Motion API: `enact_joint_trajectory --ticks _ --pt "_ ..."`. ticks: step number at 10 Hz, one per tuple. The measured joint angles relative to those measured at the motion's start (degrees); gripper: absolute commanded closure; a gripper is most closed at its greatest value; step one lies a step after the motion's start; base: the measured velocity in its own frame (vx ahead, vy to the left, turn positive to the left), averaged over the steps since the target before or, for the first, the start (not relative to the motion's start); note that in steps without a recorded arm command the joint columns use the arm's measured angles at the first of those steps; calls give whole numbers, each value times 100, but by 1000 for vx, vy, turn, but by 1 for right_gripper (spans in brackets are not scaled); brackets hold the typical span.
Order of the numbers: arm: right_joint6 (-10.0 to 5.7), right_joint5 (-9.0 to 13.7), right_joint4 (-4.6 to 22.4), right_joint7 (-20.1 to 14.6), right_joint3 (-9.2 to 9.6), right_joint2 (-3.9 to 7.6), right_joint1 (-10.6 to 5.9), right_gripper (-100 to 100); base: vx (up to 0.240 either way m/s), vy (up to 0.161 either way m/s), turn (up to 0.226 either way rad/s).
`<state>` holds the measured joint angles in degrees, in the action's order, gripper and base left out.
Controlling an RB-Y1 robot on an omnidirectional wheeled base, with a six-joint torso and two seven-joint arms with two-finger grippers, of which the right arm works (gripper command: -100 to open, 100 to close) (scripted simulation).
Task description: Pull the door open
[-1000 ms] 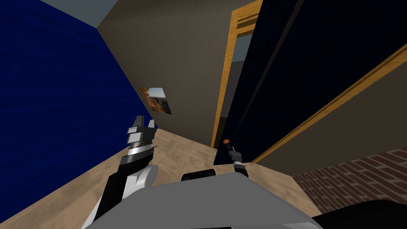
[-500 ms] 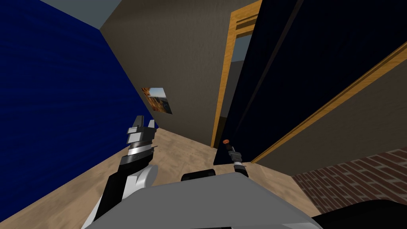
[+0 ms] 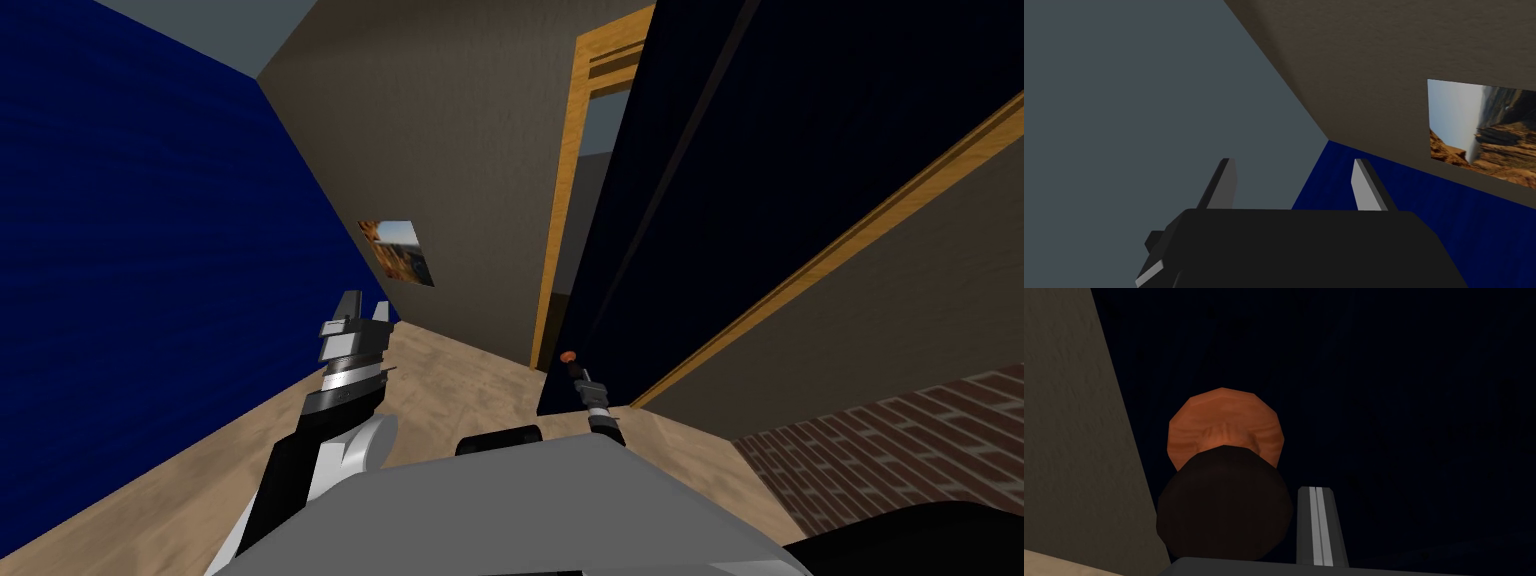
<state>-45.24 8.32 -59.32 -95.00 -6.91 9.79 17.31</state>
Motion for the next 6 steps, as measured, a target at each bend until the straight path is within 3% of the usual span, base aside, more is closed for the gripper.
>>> enact_joint_trajectory --ticks 3,4,6 --pt "17 -4 -25 3 7 -9 23 -100 -1 -6 -3" --pt "-27 -5 83 26 -3 -30 -57 -100 -3 8 0" --pt "-42 1 77 -27 8 28 -26 -100 -1 6 5"
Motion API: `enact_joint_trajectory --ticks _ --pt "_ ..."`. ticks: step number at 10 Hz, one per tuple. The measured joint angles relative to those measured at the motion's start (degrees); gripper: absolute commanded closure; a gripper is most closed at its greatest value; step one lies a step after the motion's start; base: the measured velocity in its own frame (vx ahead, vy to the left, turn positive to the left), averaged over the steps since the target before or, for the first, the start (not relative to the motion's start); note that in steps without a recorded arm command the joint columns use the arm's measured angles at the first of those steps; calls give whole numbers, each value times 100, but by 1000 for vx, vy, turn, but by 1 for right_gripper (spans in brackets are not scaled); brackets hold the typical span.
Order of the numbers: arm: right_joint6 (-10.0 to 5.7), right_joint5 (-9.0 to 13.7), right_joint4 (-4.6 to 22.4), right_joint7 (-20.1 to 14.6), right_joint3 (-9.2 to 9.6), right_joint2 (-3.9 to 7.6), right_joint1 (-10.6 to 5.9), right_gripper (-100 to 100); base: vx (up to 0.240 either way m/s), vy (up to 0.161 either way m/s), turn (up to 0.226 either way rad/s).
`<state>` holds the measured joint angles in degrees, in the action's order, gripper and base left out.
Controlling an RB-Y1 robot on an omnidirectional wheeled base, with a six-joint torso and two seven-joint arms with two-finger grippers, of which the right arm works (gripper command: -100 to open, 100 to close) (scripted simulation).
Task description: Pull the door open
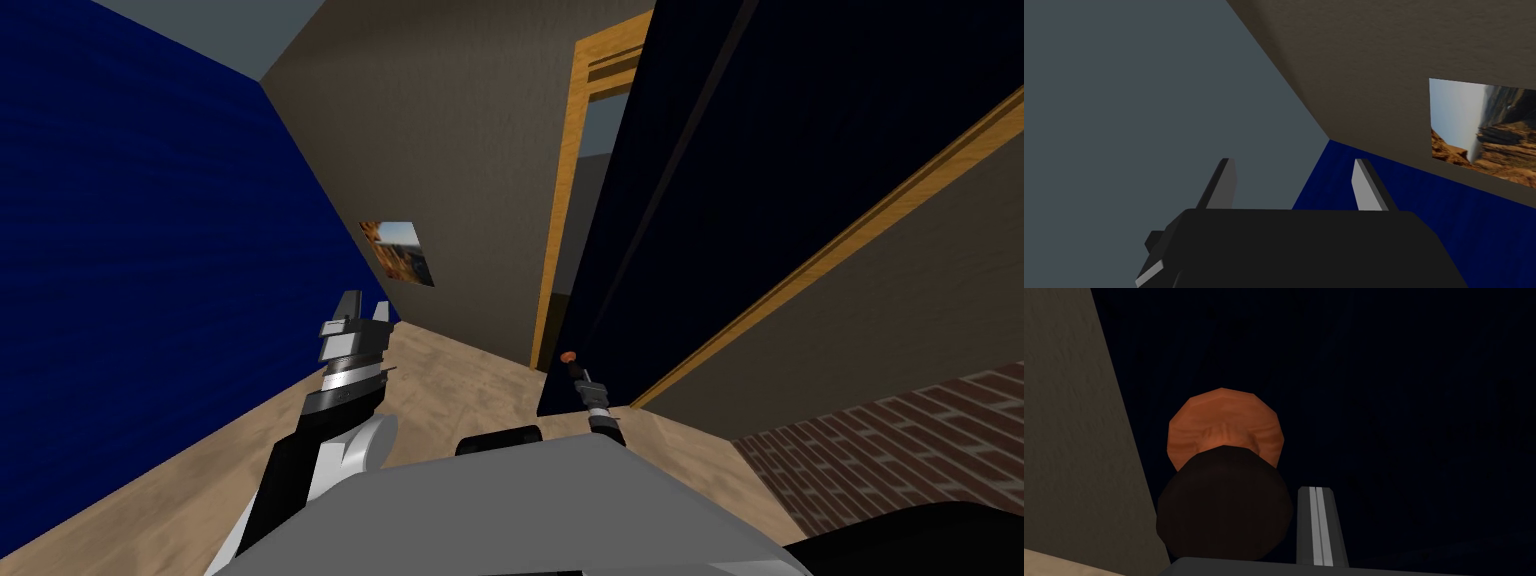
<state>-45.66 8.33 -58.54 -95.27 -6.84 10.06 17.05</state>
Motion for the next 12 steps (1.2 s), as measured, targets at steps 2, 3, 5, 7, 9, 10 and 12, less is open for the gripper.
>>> enact_joint_trajectory --ticks 2,3,5,7,9,10,12 --pt "51 -3 -128 5 2 -23 85 -100 -39 -21 26" --pt "21 -17 -148 -34 1 38 124 -100 -132 -56 100" --pt "-56 -48 -86 -115 23 112 124 -100 -141 -30 43" --pt "-92 -86 -87 -181 78 158 186 -100 -108 -22 52" --pt "-145 -118 -80 -284 127 244 241 -100 -98 -27 49" --pt "-128 -140 -150 -306 156 243 293 -100 -56 -28 25" --pt "-164 -166 -127 -338 191 264 283 -100 -39 -16 29"
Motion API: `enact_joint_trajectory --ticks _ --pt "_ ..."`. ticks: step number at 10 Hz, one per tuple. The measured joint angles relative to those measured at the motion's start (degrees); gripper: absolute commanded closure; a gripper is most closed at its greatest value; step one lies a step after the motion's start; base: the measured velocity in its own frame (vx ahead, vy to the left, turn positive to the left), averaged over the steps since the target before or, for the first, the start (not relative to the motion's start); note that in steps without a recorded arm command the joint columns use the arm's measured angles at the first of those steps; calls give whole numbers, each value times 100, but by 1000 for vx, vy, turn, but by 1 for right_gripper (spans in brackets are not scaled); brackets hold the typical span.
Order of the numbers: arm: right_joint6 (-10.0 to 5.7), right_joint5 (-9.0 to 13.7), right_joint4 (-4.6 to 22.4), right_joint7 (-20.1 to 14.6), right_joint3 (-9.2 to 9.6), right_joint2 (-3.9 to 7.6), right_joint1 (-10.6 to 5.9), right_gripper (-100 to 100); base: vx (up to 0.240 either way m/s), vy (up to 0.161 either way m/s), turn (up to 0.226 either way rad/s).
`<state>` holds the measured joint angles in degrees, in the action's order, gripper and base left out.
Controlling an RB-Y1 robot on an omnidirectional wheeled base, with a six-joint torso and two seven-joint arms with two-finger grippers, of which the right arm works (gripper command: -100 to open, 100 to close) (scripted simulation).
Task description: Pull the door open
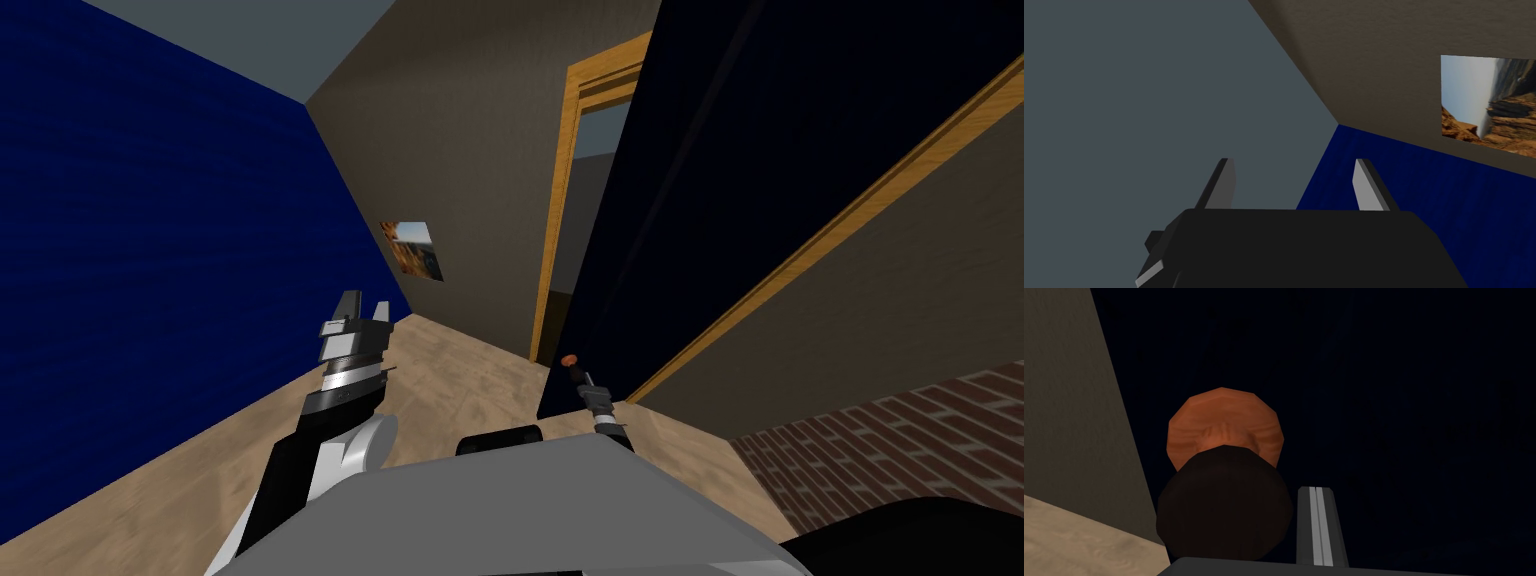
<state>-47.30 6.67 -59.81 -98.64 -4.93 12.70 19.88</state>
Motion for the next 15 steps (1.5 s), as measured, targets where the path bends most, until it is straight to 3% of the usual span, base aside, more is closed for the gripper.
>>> enact_joint_trajectory --ticks 6,10,13,15 --pt "-159 -25 188 -78 38 65 -76 -100 -17 -6 7" --pt "-94 -38 -6 -115 59 90 62 -100 -20 -6 15" --pt "-133 -43 147 -110 64 85 -58 -100 -8 -4 -2" --pt "7 -48 -131 -95 74 65 109 -100 -11 -8 29"
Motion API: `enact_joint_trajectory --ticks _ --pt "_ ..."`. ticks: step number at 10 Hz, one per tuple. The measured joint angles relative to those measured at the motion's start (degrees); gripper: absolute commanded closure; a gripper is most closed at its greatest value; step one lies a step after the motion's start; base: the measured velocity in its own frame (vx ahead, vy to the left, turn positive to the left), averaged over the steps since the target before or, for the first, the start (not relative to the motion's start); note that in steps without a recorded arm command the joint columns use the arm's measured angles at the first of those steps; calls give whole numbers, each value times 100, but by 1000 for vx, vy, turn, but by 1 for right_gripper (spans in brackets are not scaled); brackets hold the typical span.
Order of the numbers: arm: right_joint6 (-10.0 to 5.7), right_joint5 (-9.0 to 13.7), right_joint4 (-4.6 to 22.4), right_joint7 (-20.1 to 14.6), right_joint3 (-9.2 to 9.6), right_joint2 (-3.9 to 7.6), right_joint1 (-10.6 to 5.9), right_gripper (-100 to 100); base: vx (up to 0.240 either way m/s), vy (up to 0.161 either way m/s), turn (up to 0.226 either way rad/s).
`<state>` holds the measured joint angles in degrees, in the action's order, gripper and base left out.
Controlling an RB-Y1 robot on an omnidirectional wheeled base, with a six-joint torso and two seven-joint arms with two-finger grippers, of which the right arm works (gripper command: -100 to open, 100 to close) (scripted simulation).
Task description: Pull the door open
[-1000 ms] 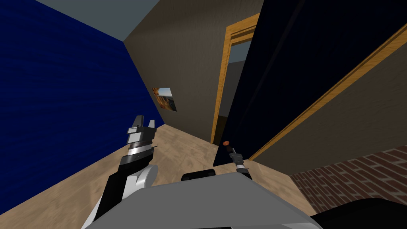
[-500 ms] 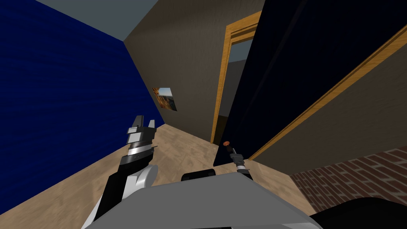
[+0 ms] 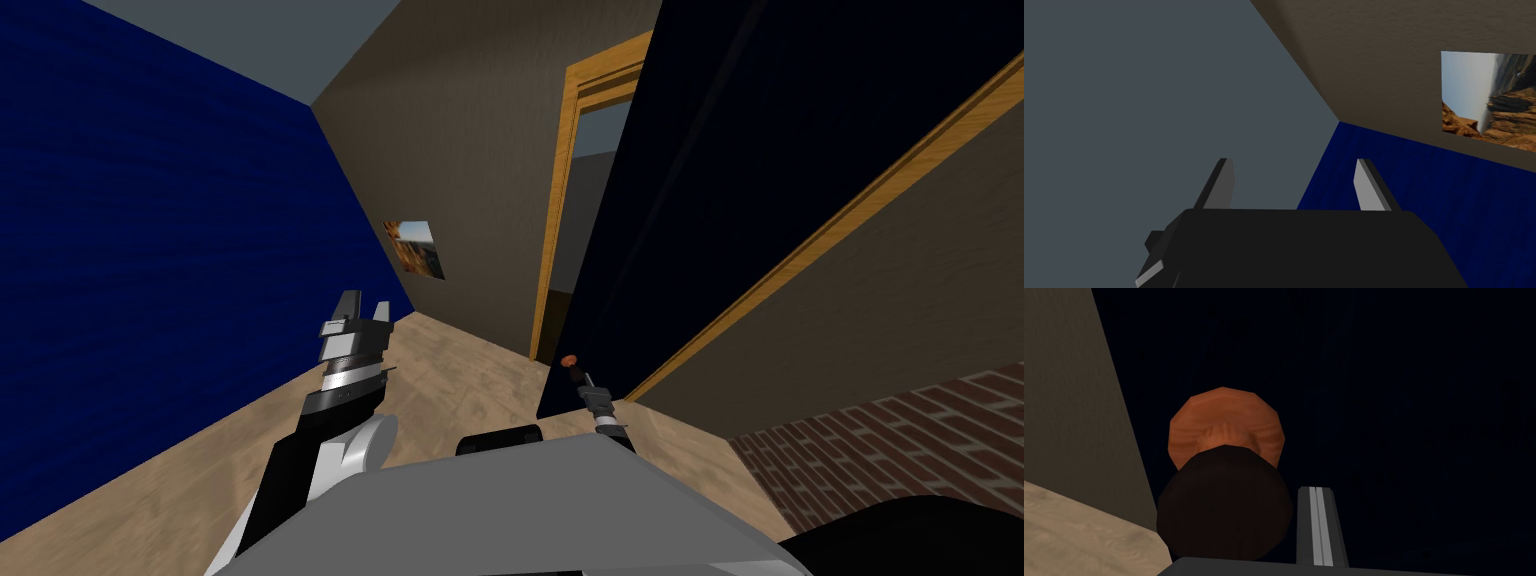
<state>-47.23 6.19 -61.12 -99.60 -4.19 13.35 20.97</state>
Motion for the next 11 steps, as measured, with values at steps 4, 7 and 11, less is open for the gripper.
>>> enact_joint_trajectory --ticks 4,7,11 --pt "-93 -13 116 -41 14 31 -48 -100 -14 -7 0" --pt "-77 -14 82 -35 16 28 -24 -100 0 9 1" --pt "-99 -19 63 -69 -8 88 14 -100 -61 -21 46"
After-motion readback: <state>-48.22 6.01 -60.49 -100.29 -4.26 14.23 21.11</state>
